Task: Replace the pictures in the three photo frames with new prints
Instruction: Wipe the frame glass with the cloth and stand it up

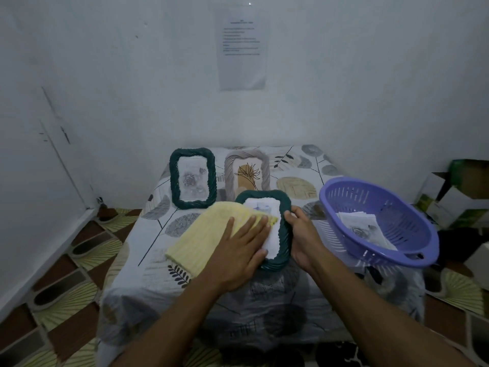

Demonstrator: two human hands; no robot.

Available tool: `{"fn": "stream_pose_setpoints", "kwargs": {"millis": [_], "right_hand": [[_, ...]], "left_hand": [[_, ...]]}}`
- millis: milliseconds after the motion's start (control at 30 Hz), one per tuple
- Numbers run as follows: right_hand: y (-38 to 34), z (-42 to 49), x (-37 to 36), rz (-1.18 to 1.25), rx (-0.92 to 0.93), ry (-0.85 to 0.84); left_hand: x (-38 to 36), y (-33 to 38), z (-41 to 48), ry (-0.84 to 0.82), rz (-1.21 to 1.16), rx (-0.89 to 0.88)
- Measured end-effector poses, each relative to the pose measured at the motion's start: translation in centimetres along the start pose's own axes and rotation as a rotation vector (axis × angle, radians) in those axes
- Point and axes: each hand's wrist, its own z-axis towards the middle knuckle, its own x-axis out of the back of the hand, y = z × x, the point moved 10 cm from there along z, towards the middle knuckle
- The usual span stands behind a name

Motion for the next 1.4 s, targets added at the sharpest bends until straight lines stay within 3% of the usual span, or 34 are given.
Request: {"fn": "stream_pose_setpoints", "kwargs": {"millis": [67, 233, 500, 667, 867, 1033, 1200, 1400], "right_hand": [[-0.9, 0.5, 0.3, -0.009, 0.018, 0.006], [0.0, -0.2, -1.1, -0.019, 0.003, -0.094], [-0.9, 0.0, 0.9, -0.045, -0.003, -0.001], [-0.1, -0.9, -0.8, -0.011, -0.011, -0.063], [-1.6, -1.0, -0.1, -0.032, 0.014, -0.060], [-0.4, -1.6, -0.3, -0.052, -0.013, -0.089], [-0.9, -1.2, 0.6, -0.029, -0.014, -0.071], [0.3, -1.5, 0.0, -0.015, -0.048, -0.093]], "left_hand": [[-0.2, 0.6, -0.7, -0.005, -0.005, -0.028], [2.6, -1.7, 1.6, 0.055, -0.006, 0.121], [1.1, -0.1, -0.5, 0.003, 0.004, 0.018], [3.1, -2.1, 1.4, 0.065, 0.039, 0.143], [1.5, 1.5, 0.5, 0.043, -0.077, -0.048], [2.5, -1.4, 1.1, 0.088, -0.076, 0.082], [1.2, 1.8, -0.1, 0.028, -0.102, -0.110], [3.1, -0.3, 1.4, 0.094, -0.081, 0.036]]}}
